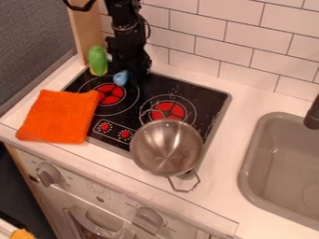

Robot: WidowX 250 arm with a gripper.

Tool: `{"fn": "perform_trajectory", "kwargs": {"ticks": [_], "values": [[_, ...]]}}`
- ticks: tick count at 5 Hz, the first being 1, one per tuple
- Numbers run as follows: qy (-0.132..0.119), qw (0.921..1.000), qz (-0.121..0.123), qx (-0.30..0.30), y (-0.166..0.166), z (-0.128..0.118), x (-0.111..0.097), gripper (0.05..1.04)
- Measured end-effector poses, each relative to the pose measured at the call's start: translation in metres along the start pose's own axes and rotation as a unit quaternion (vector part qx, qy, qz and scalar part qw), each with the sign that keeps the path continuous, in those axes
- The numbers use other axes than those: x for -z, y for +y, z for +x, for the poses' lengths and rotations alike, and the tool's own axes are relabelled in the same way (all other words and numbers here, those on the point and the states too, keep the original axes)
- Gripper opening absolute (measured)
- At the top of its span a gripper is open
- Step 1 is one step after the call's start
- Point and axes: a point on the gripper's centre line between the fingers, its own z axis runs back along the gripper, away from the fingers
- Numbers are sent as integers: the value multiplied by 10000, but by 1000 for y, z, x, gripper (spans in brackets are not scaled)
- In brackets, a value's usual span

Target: Moved the blue handled spoon to the far edge of the right burner

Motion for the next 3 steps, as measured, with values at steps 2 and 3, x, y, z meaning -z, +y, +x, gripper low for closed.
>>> {"fn": "perform_trajectory", "kwargs": {"ticks": [2,3], "values": [[-103,9995,122,-283,-31,-1,-22,337],[-615,9972,359,-214,-76,32,-64,337]]}}
